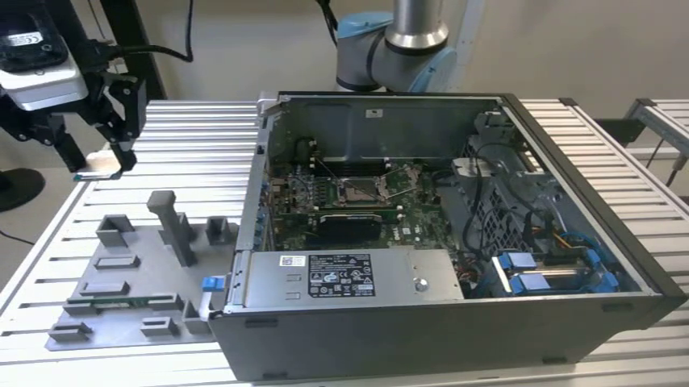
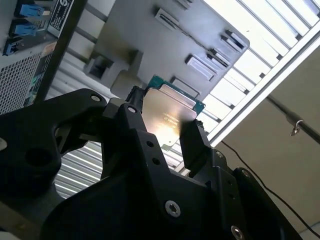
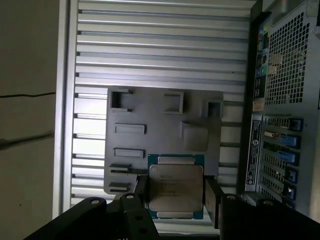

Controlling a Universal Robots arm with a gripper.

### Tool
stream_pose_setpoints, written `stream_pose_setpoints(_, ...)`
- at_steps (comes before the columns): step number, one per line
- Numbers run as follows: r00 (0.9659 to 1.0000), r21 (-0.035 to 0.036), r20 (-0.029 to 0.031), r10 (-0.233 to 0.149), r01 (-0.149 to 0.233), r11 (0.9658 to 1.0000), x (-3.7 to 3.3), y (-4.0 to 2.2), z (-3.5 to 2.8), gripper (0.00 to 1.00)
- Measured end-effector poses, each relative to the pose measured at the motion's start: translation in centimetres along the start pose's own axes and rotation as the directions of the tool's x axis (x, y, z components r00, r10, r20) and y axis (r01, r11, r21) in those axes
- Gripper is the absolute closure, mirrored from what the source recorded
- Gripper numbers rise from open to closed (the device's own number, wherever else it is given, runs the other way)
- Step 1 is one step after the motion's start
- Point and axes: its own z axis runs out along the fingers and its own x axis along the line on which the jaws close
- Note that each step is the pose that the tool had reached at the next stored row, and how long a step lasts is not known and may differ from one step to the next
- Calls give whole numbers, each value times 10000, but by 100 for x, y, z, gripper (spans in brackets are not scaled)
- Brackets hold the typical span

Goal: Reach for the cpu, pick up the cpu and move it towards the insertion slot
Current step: 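Pick up the cpu and move it towards the insertion slot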

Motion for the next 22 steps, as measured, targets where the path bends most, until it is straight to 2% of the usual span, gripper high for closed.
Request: stream_pose_setpoints(22,10000,-1,-16,11,-11,10000,-654,-24,-3,100)
